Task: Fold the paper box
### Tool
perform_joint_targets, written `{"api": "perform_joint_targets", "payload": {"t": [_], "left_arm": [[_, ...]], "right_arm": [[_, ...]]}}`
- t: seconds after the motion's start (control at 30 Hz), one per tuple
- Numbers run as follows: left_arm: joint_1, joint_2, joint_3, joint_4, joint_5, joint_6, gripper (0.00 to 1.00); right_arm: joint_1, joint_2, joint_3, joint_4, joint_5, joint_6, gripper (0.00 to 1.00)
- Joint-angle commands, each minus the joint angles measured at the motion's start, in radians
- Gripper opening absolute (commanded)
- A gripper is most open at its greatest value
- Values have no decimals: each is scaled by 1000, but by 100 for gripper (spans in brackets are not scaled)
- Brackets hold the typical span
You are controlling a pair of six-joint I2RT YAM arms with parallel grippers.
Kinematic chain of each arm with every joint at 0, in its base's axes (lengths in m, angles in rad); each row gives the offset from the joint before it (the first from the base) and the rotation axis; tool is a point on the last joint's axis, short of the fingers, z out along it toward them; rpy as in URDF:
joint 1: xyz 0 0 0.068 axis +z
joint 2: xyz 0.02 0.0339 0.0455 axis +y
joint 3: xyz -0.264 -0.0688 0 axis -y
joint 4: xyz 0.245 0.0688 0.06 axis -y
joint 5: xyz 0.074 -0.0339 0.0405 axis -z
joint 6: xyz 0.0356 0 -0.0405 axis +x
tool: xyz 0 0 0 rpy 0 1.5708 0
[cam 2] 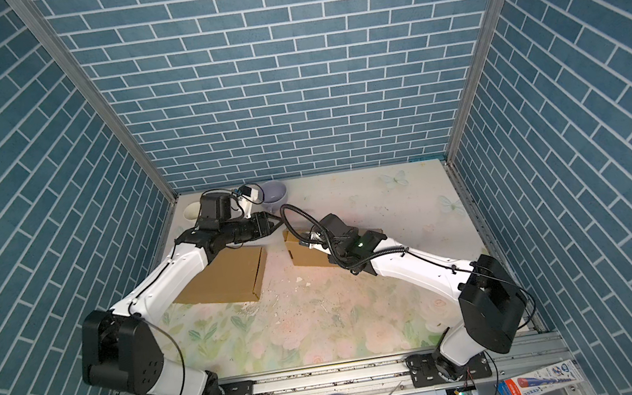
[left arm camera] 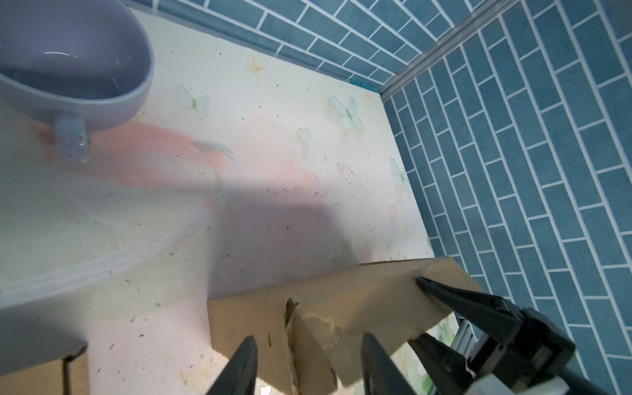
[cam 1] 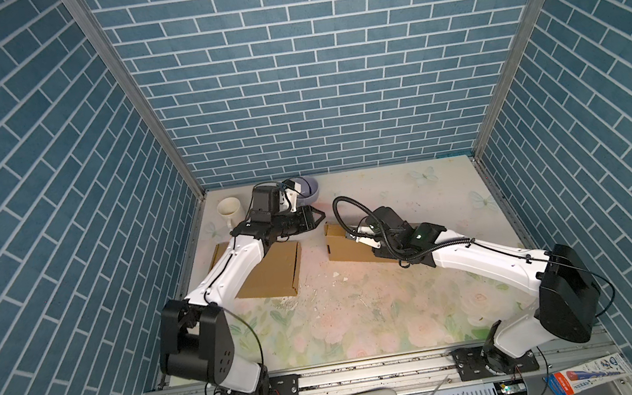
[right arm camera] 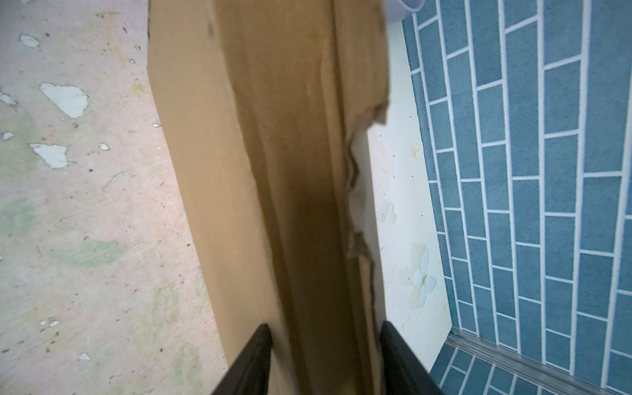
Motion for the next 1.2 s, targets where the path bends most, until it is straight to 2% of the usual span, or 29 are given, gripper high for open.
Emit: {"api": "perform_joint_targets", "payload": {"t": [0.0,0.1,0.27,0.47,0.6,0.63,0.77,0.87,0.93,1.0,1.1,1.17], "left_arm": [[-38,40,63,-11,6,10,52],[-47,68,78,-57,-4,46,52],[-46,55,23,-117,-8,118,45],[-34,58,-101,-39,28,122,46],[-29,76,-105,-24,30,105,41],[-29,71,-111,-12,33,99,41],[-28,56,-117,-13,27,96,41],[-29,55,-130,4,26,88,41],[-30,59,-134,10,21,85,41],[-30,60,-137,19,18,79,41],[-30,56,-142,39,14,67,41],[-30,56,-140,36,12,64,41]], "right_arm": [[7,25,-52,-44,-13,46,50],[7,20,-58,-41,-13,50,50],[7,19,-72,-35,-17,55,50],[6,22,-76,-27,-35,63,51],[3,2,-54,-52,-62,98,59],[0,-19,-42,-65,-81,118,63],[-48,-146,-1,-92,-222,233,77],[-123,-253,-10,-102,-328,342,81],[-191,-321,-35,-102,-383,456,81],[-259,-376,-62,-113,-381,599,78],[-365,-403,-63,-221,-387,815,72],[-436,-387,-41,-313,-460,918,71]]}}
